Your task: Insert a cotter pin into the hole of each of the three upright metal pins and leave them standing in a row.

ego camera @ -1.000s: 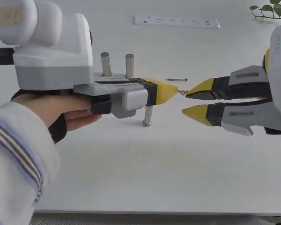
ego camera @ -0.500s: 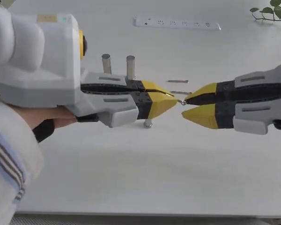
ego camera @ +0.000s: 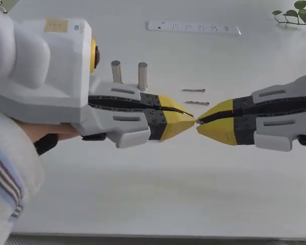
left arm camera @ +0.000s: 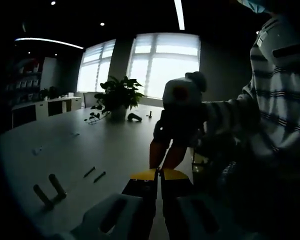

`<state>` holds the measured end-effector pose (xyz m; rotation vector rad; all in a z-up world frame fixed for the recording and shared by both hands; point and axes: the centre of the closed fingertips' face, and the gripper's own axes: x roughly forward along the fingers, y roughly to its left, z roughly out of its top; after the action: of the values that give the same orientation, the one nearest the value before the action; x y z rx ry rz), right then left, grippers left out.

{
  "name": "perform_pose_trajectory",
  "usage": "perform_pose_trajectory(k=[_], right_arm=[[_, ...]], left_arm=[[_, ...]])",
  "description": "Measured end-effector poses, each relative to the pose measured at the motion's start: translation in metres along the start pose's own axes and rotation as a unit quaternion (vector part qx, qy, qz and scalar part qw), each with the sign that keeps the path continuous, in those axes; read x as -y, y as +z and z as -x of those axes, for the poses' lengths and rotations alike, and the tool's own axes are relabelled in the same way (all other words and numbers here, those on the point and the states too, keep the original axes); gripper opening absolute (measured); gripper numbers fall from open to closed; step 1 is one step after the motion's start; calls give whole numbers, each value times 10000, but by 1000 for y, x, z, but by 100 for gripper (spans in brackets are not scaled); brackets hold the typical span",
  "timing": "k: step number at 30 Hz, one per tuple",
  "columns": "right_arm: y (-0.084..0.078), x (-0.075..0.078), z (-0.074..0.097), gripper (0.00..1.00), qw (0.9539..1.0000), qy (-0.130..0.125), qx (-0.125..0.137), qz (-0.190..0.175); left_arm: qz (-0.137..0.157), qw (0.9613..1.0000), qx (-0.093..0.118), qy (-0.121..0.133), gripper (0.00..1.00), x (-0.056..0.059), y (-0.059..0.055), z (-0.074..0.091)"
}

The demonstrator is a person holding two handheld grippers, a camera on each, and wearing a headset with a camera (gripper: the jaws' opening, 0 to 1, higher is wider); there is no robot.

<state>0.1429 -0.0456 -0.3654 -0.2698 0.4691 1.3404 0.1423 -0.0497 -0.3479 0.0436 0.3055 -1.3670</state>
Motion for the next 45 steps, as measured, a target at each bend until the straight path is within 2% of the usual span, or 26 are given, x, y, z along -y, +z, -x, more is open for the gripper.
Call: perform_pose_trajectory(k=[7,16,20,27,34,38,43,45], right_arm=[[-1,-2,1,0,10000,99,-4,3],[-4,-8,2,0,9994,294,-149,74],[-7,-10,1,0,9990,375,-221,103],[-18,-17,0,0,9965,591,-518,271],[-23,-20,1,0,9951,698,-628,311],[-21,-19,2,0,9959,687,-564,191],[-22,-17,2,0,9959,670,-593,158],[-23,-15,1,0,9957,667,-615,163]], left_arm=[[-69,9999,-61,-49,0,1,-1,1],[-309,9986,-389,-175,0,6,-11,0],[-342,9981,-457,-234,0,7,-13,0],[-526,9953,-682,-448,0,16,-22,-5],[-556,9934,-838,-553,0,27,-26,-14],[-566,9921,-1014,-477,0,24,-34,-15],[-433,9945,-880,-364,0,20,-34,-15],[-424,9947,-888,-291,0,23,-31,-22]])
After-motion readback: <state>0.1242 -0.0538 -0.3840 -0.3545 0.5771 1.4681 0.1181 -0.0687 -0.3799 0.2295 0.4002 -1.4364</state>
